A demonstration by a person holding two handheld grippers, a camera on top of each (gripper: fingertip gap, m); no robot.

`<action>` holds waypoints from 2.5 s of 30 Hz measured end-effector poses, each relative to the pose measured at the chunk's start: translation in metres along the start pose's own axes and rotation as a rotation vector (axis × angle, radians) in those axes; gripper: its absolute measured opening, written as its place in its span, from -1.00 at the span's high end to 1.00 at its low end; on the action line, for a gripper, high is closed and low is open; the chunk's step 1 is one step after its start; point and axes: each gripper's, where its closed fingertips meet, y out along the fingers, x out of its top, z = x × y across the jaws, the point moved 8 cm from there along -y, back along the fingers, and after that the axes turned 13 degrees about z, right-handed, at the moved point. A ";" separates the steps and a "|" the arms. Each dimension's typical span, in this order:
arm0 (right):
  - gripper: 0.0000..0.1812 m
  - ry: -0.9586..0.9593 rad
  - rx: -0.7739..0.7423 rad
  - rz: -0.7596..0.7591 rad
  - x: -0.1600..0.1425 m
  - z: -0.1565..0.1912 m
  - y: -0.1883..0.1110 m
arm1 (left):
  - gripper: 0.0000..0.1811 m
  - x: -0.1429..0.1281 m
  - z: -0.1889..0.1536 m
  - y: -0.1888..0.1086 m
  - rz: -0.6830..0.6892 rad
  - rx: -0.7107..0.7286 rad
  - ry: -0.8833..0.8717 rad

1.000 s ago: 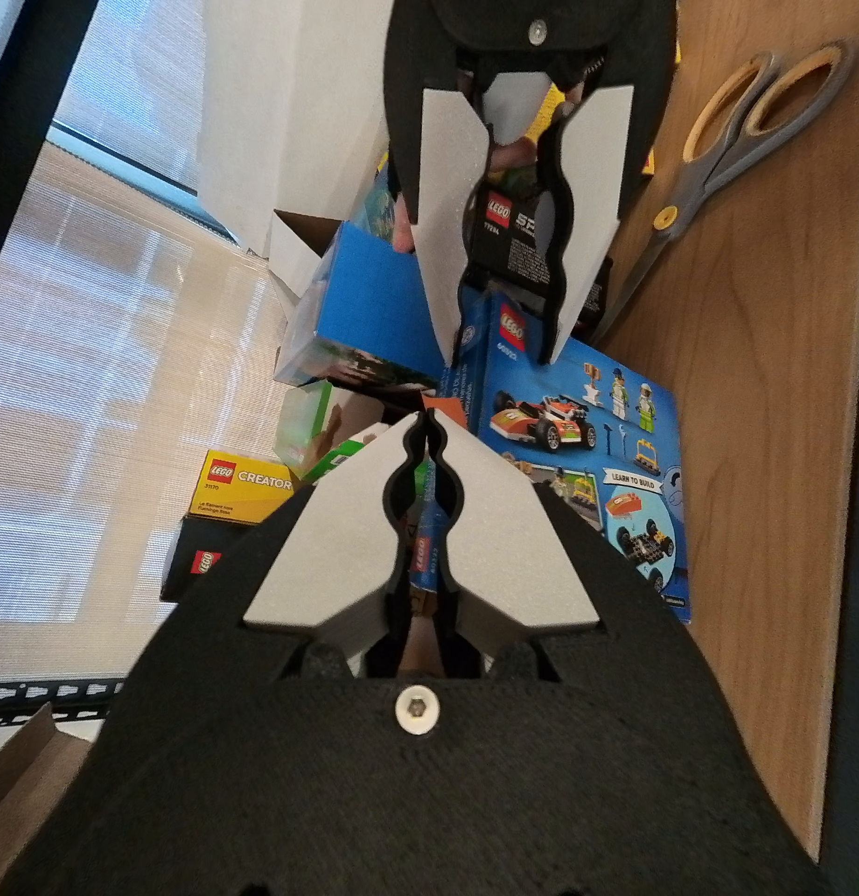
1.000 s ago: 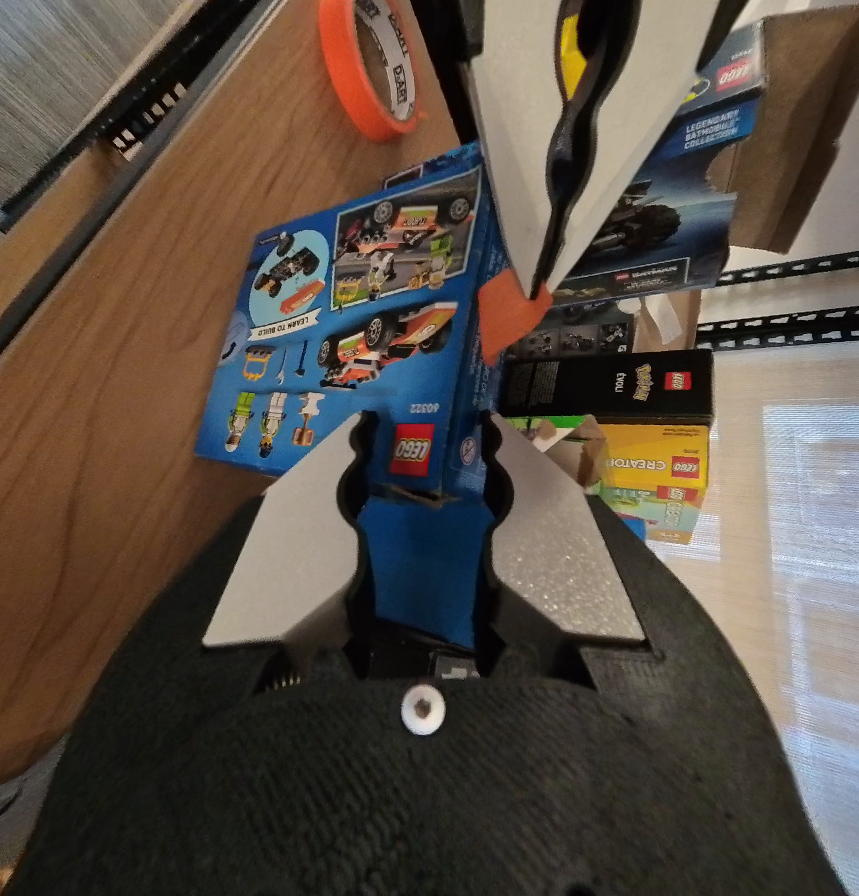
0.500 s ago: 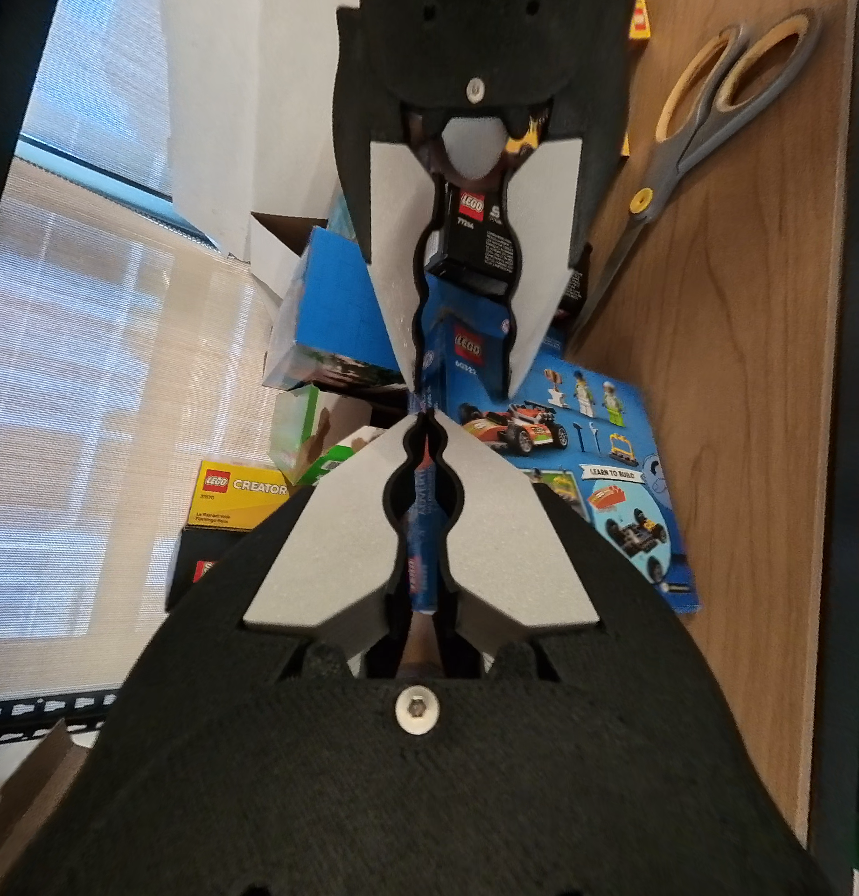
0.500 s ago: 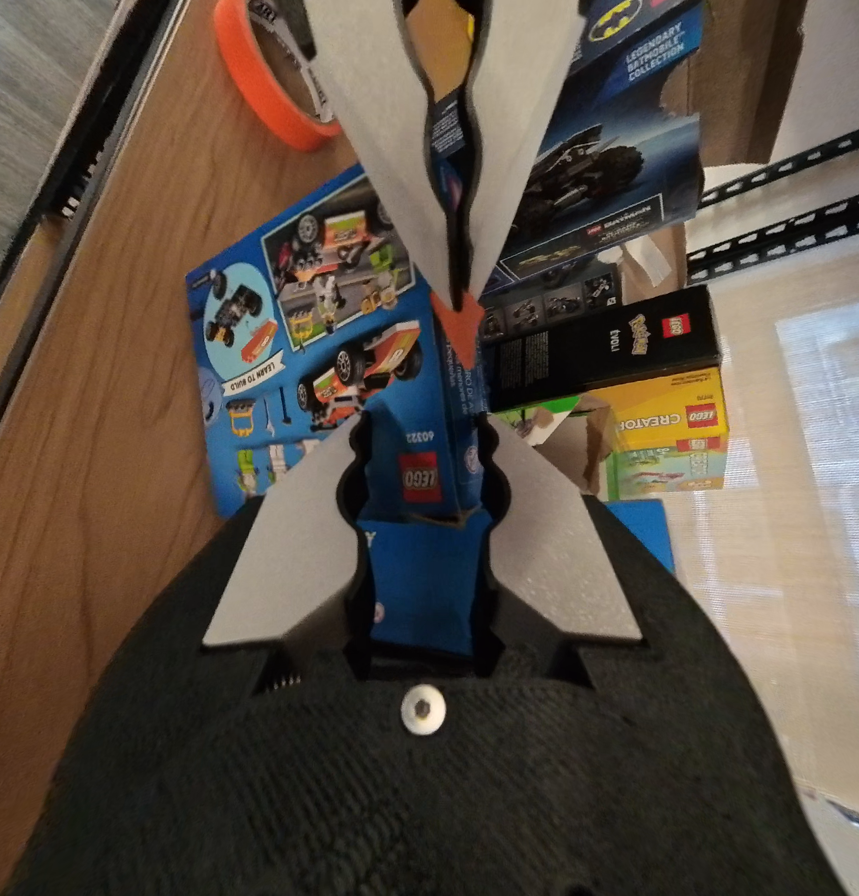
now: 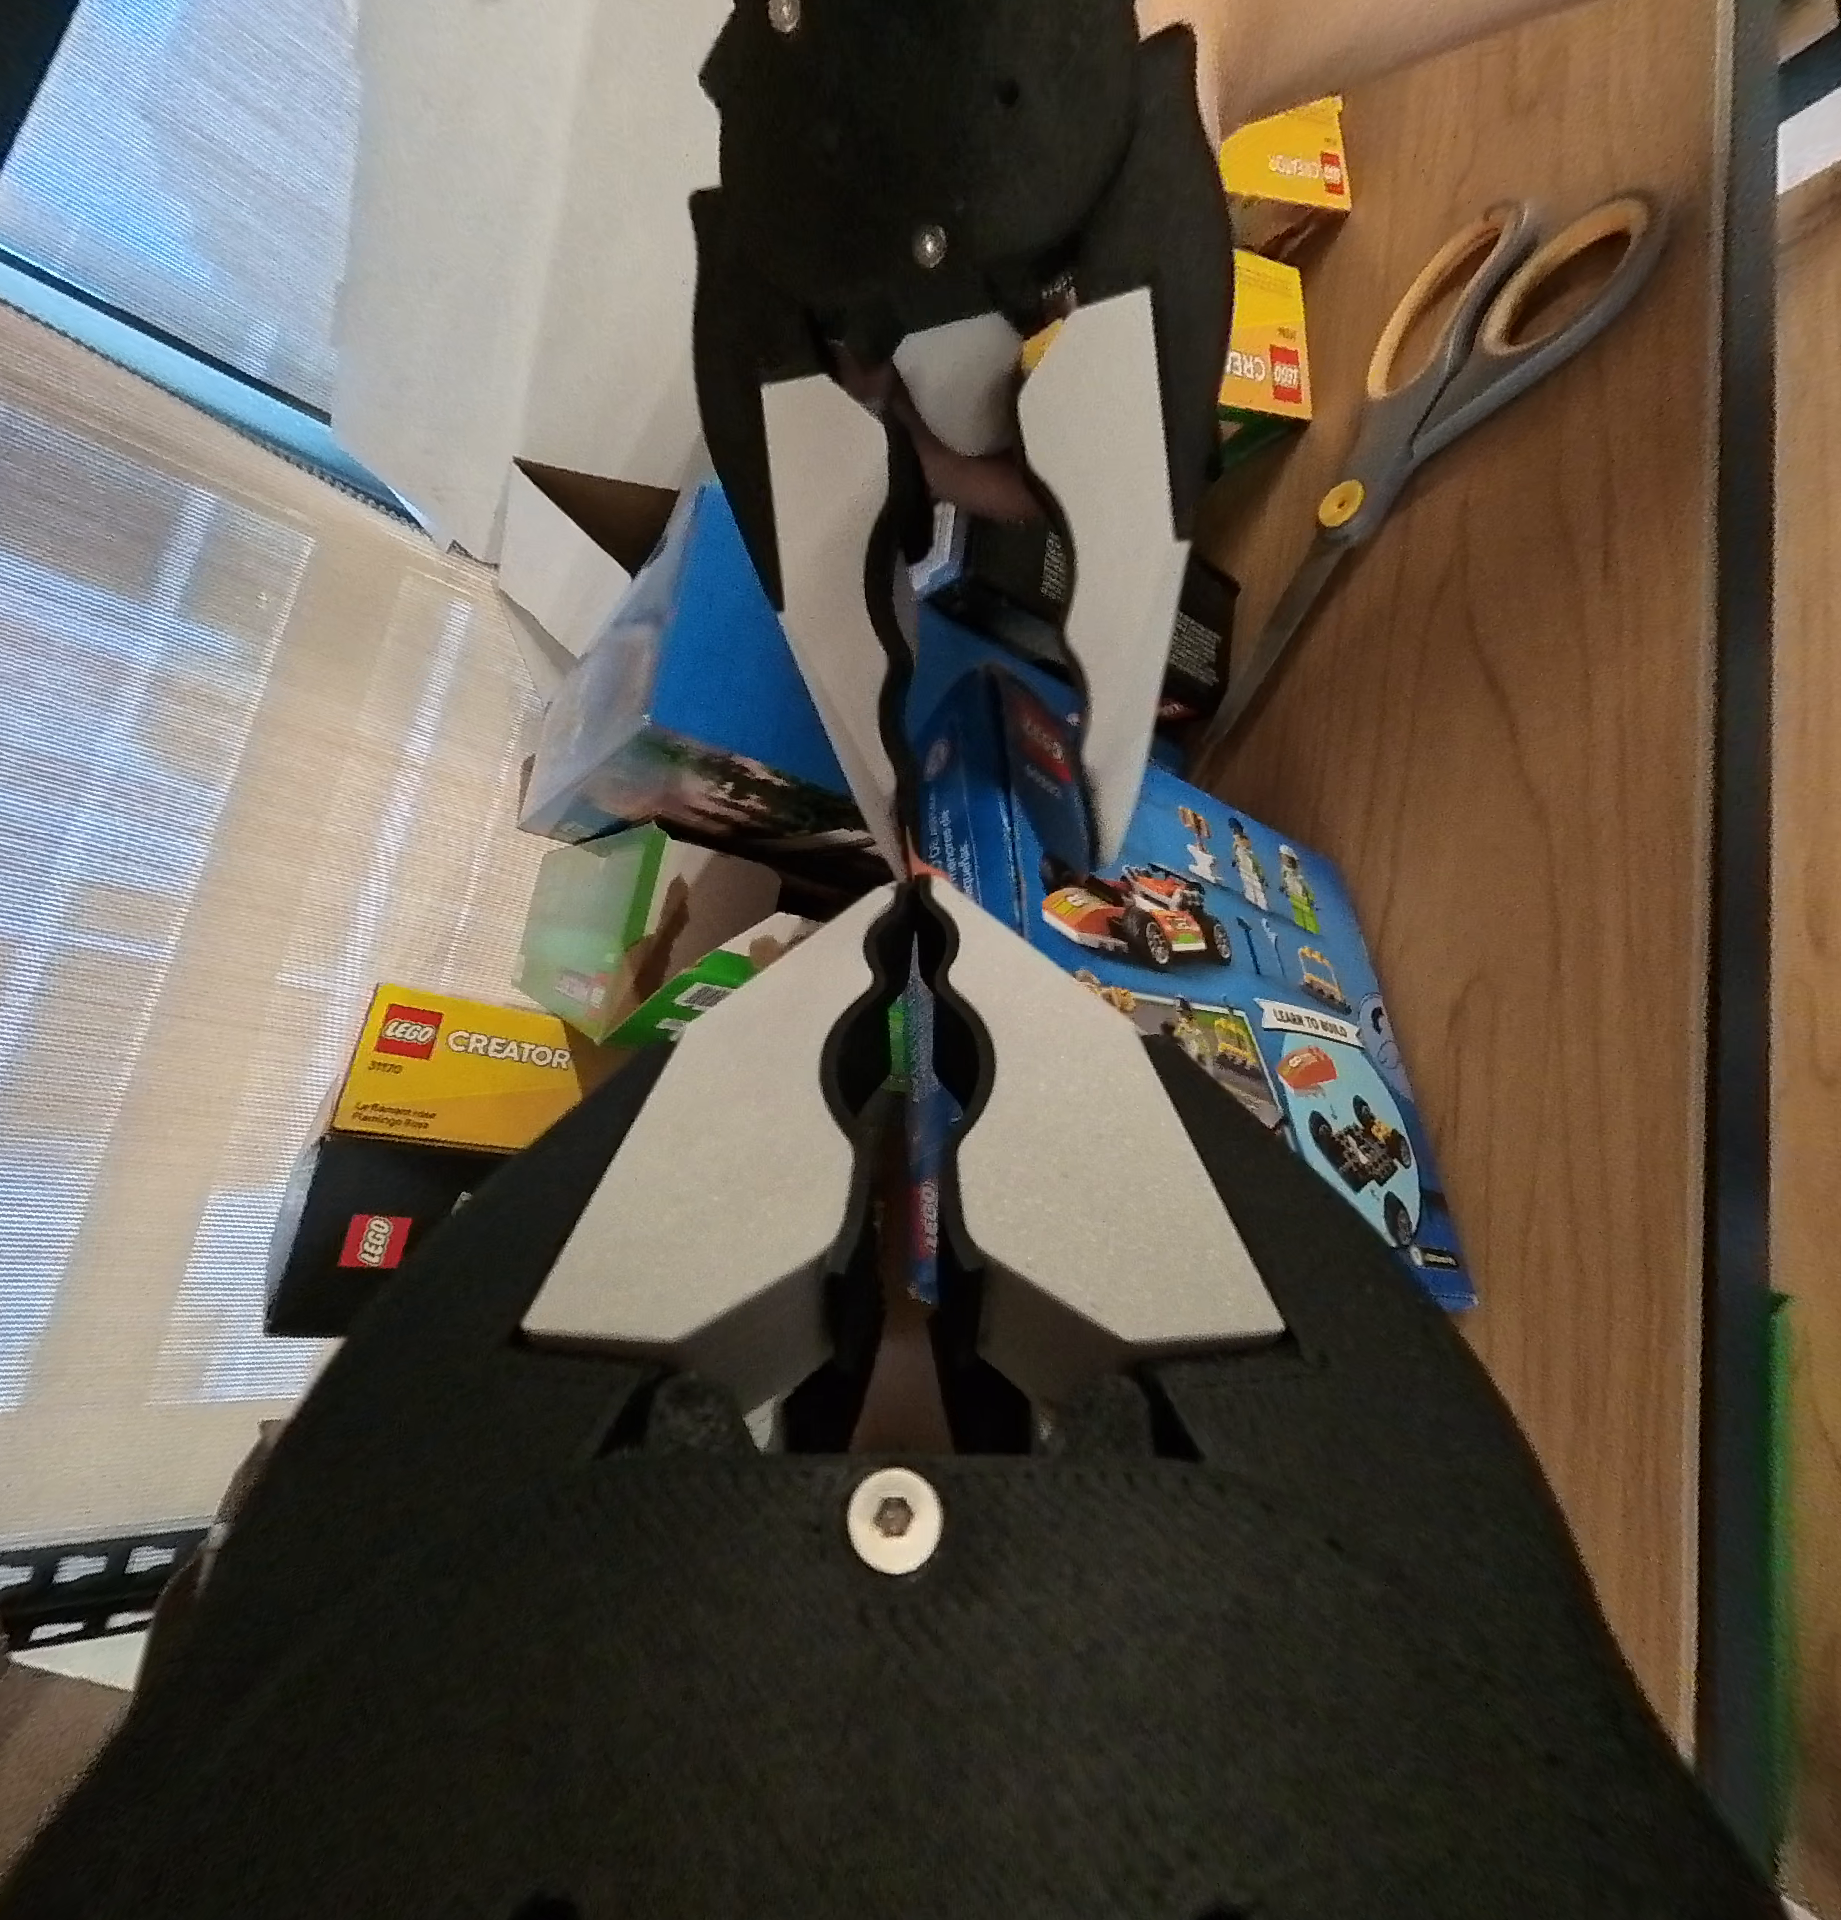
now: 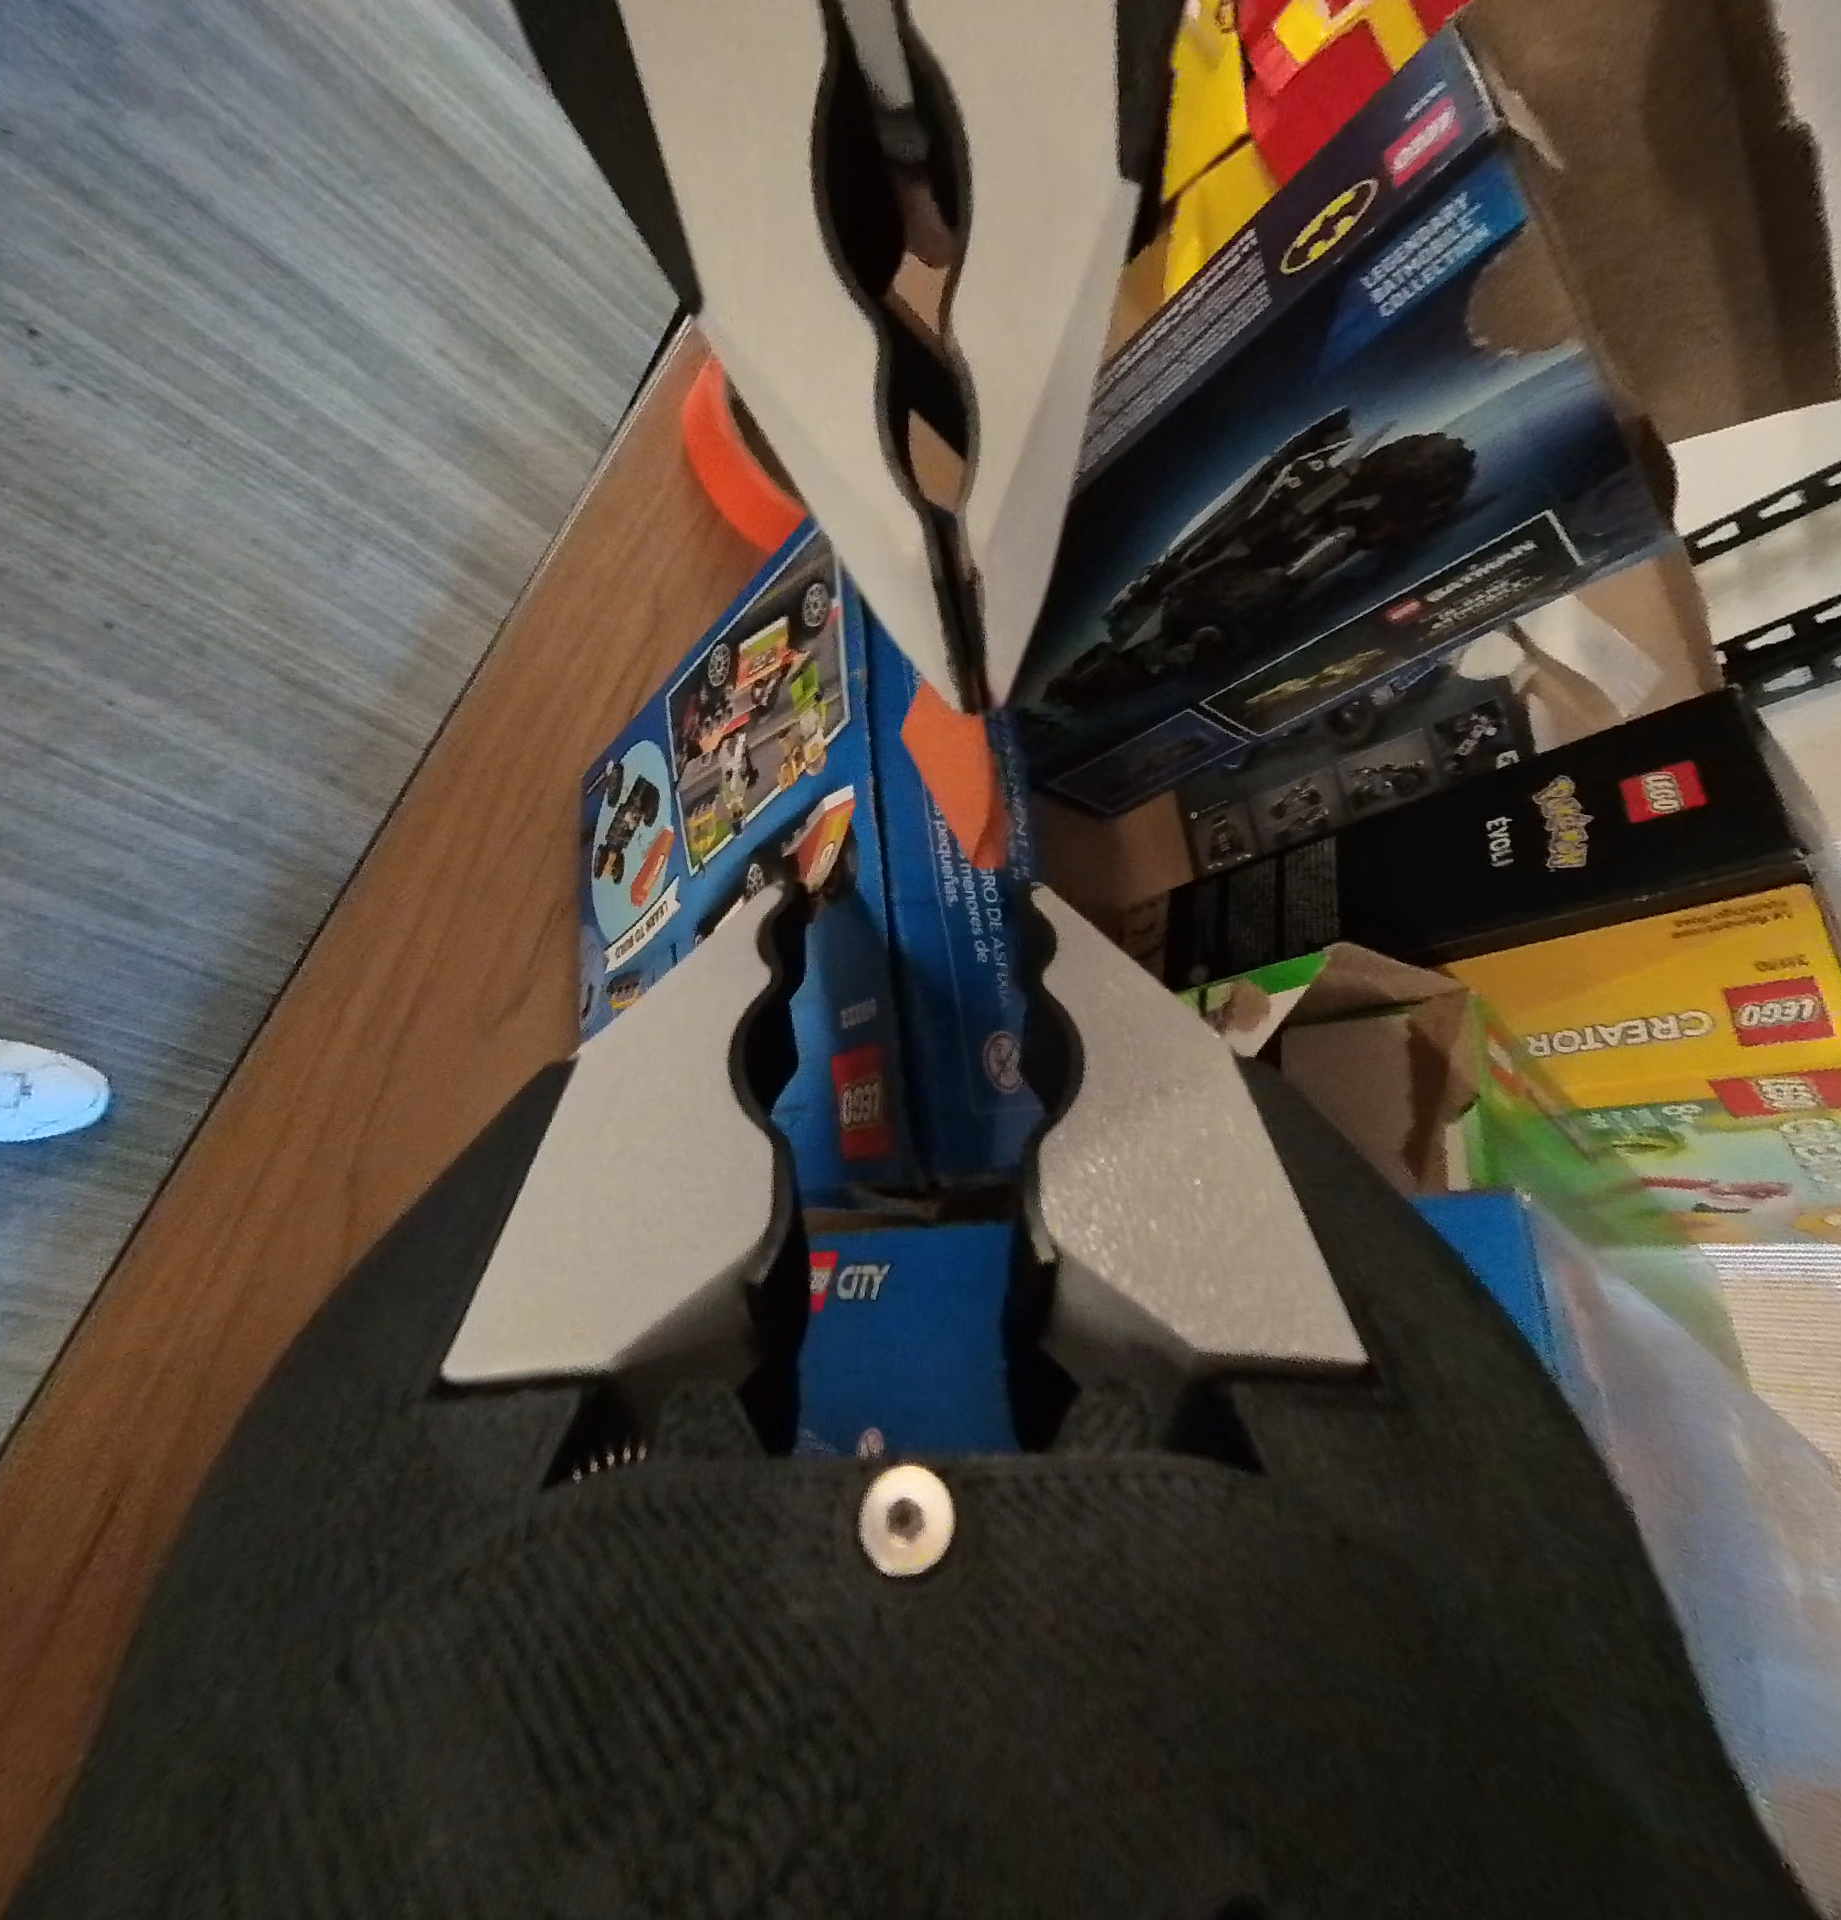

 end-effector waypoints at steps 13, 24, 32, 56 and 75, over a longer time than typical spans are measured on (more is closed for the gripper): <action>0.64 0.143 -0.112 0.022 0.004 0.002 0.013 | 1.00 0.000 -0.010 0.003 0.106 -0.023 0.038; 0.65 0.145 -0.147 0.038 0.006 0.008 0.011 | 1.00 -0.001 -0.028 0.008 0.164 0.058 0.020; 0.63 0.146 -0.147 0.040 0.005 0.009 0.011 | 1.00 -0.001 -0.035 0.011 0.192 0.135 0.076; 0.54 0.275 -0.138 -0.084 0.003 0.006 0.003 | 1.00 -0.004 -0.005 -0.001 0.104 0.124 -0.081; 0.63 -0.126 -0.253 0.046 0.010 0.016 -0.001 | 1.00 -0.005 0.001 -0.003 0.093 0.145 -0.071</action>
